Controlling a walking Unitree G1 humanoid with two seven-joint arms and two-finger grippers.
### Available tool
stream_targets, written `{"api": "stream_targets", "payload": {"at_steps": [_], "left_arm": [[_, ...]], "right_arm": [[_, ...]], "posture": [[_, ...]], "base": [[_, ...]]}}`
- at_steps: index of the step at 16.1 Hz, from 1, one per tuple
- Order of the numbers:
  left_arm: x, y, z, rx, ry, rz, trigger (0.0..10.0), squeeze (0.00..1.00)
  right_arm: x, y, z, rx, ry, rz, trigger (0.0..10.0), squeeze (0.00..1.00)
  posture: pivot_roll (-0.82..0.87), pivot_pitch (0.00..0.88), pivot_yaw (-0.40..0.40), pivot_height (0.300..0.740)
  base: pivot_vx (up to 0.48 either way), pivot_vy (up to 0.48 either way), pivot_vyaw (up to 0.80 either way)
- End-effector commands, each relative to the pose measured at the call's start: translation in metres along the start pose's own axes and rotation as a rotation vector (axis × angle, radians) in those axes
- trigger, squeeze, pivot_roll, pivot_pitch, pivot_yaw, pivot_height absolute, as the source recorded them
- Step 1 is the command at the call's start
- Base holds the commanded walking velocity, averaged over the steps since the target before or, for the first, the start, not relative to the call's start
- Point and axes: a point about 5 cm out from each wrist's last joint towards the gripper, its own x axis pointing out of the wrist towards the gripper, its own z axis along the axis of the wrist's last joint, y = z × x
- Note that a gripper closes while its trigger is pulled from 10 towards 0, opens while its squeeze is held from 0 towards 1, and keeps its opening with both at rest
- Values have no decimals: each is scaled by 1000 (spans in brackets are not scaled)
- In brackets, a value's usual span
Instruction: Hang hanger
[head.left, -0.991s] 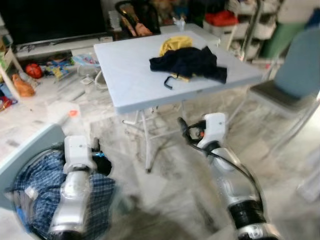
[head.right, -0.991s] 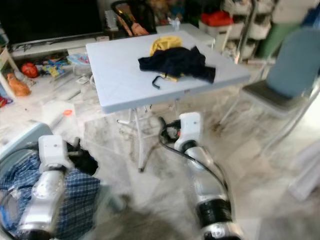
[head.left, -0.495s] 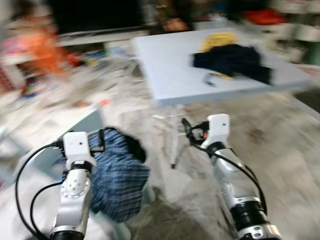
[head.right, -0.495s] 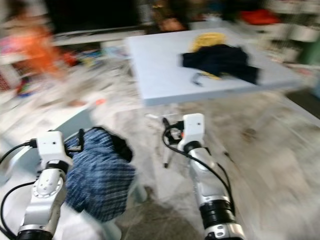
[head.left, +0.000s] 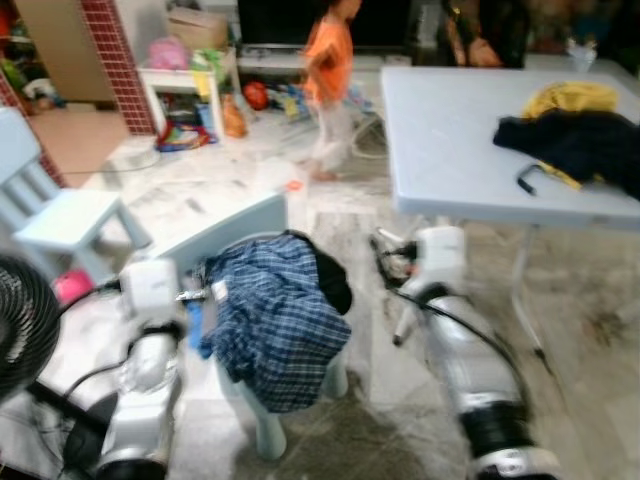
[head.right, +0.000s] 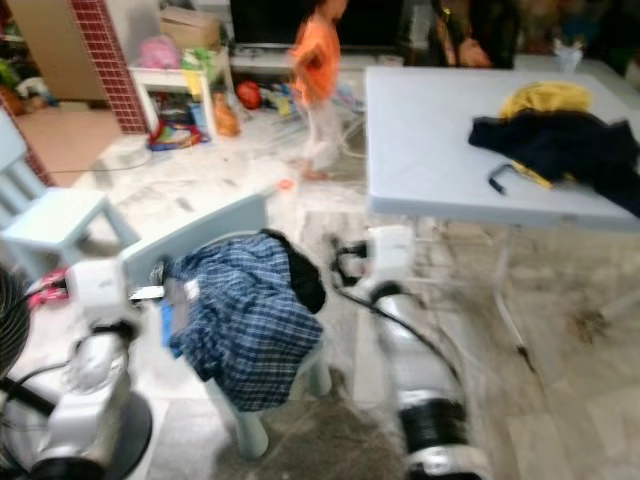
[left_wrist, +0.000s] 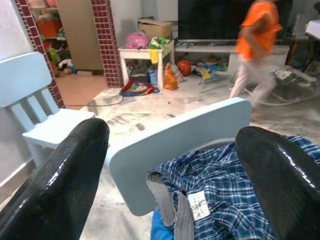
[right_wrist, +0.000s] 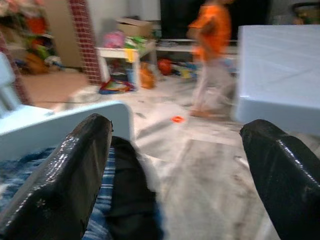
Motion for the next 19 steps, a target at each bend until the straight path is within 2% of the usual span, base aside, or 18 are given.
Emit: {"api": "stream_targets", "payload": {"at_steps": [1,7,15,19], "left_arm": [[2,-6,3,-17,-3,-20,10000,0],[-3,-10,-5,-54,30,-104,10000,0],[-4,-13,-6,-64,39,-138,10000,0],[-4,-14,-6,-62,43,-145,10000,0]], "right_arm": [[0,-8,4,-12,-7,-17,10000,0],[-1,-6,3,-29,-8,-2,10000,0],[-1,-6,4,-32,-8,-2,10000,0],[-1,-5,4,-34,-9,6,10000,0]], "posture": [[-16,0,13,740],[-20,0,15,740],[-22,0,11,740],[-24,0,14,740]], "base": [[0,0,0],[0,0,0],[0,0,0],[0,0,723]]}}
